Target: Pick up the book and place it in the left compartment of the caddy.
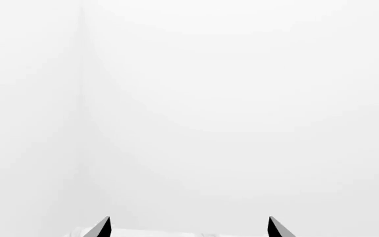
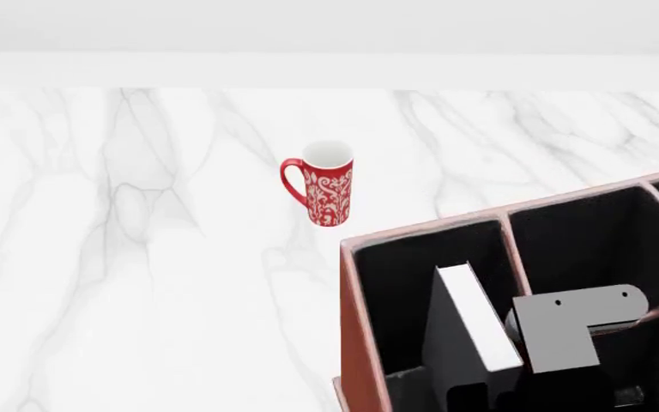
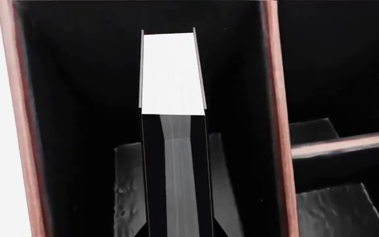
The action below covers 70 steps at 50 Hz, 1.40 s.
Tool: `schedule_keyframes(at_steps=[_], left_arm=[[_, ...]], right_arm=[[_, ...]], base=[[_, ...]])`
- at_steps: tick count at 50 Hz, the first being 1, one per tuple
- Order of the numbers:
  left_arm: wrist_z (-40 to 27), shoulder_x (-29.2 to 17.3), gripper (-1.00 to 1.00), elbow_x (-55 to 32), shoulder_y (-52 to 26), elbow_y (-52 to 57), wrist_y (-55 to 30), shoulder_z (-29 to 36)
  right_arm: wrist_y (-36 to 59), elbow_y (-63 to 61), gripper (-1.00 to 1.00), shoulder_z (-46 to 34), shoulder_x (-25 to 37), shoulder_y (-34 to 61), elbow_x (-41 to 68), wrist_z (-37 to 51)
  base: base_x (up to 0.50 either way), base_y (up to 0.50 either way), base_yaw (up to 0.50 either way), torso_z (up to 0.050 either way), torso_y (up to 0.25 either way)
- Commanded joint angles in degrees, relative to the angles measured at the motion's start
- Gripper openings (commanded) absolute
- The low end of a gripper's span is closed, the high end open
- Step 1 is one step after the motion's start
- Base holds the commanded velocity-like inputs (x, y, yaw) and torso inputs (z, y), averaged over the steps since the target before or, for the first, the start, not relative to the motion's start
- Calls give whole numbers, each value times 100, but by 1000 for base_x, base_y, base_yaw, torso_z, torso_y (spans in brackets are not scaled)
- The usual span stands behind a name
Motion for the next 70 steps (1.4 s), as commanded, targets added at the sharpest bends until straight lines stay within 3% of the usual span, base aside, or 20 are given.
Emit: schedule_keyframes(at_steps=[1,70], left_arm=[[-5,-11,100,-15,11,1,17,-1],[-61,-71,100,-13,96,44,117,6]], right_arm=[[-72,43,-100,-13,-25,-2,-368,-223],[-794,852,-100,-551,-337,-173,-1349,-956]], base=[[0,0,0,0,10],[0,0,0,0,1]])
